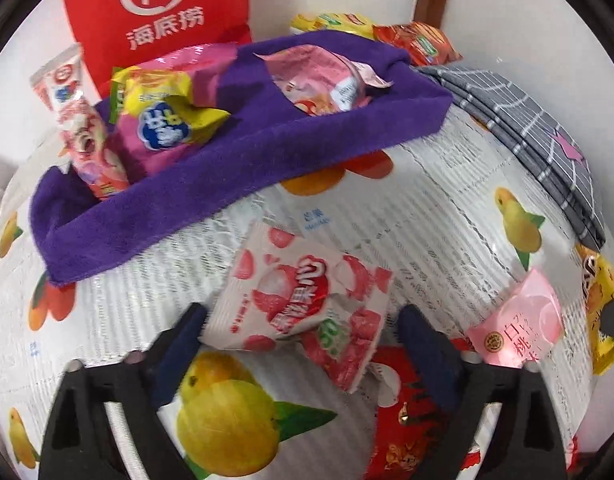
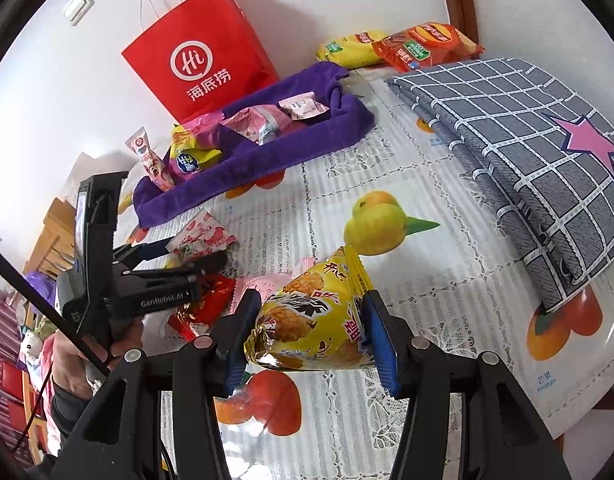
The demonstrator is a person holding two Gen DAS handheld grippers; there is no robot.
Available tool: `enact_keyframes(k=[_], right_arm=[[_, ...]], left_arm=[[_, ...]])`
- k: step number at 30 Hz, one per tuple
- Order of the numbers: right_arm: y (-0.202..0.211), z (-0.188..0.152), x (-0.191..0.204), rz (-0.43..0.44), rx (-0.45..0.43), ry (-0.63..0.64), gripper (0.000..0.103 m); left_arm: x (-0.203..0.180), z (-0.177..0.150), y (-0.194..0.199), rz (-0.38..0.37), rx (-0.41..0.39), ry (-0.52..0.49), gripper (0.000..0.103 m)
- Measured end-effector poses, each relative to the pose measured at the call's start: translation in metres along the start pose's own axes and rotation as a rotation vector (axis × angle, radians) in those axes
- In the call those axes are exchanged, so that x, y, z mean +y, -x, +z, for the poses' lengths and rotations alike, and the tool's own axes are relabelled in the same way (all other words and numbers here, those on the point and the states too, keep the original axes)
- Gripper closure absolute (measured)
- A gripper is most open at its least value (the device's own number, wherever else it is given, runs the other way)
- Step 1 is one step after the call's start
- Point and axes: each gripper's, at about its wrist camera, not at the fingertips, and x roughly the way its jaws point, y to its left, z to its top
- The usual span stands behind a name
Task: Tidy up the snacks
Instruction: 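Grasp the yellow cartoon snack bag with the right tool while the left tool grasps the pink-white candy packet, then carry both held packets over the purple towel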
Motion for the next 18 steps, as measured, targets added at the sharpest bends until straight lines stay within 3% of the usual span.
enact_keyframes(k=[1,5,7,12,13,18], right_arm=[[0.0,0.0,0.0,-0.001,0.001,-0.001,0.051],[0.004,0.003,0.002,0.0,-0.003,-0.003,0.051],[0.008,0.005,0.004,0.0,-0.01,0.003,0.051],[0.015,0.014,0.014,-0.006,-0.02,0.024,0.051],[0.015,0.015,0.015,-0.007,-0.021,0.027,0.051],[0.017,0.021,0.024,-0.006,-0.022,0.042,0.051]], left_arm=[[0.002,0.001,0.002,0.0,-0.004,0.006,0.029],[0.014,0.001,0.008,-0.069,-0.003,0.058,0.04],[0.02,0.002,0.011,-0.091,0.003,0.088,0.058],[0.029,-0.003,0.019,-0.123,-0.001,0.121,0.067],[0.031,-0.003,0.021,-0.126,-0.005,0.125,0.075],[0.038,-0.002,0.031,-0.167,-0.021,0.152,0.075]])
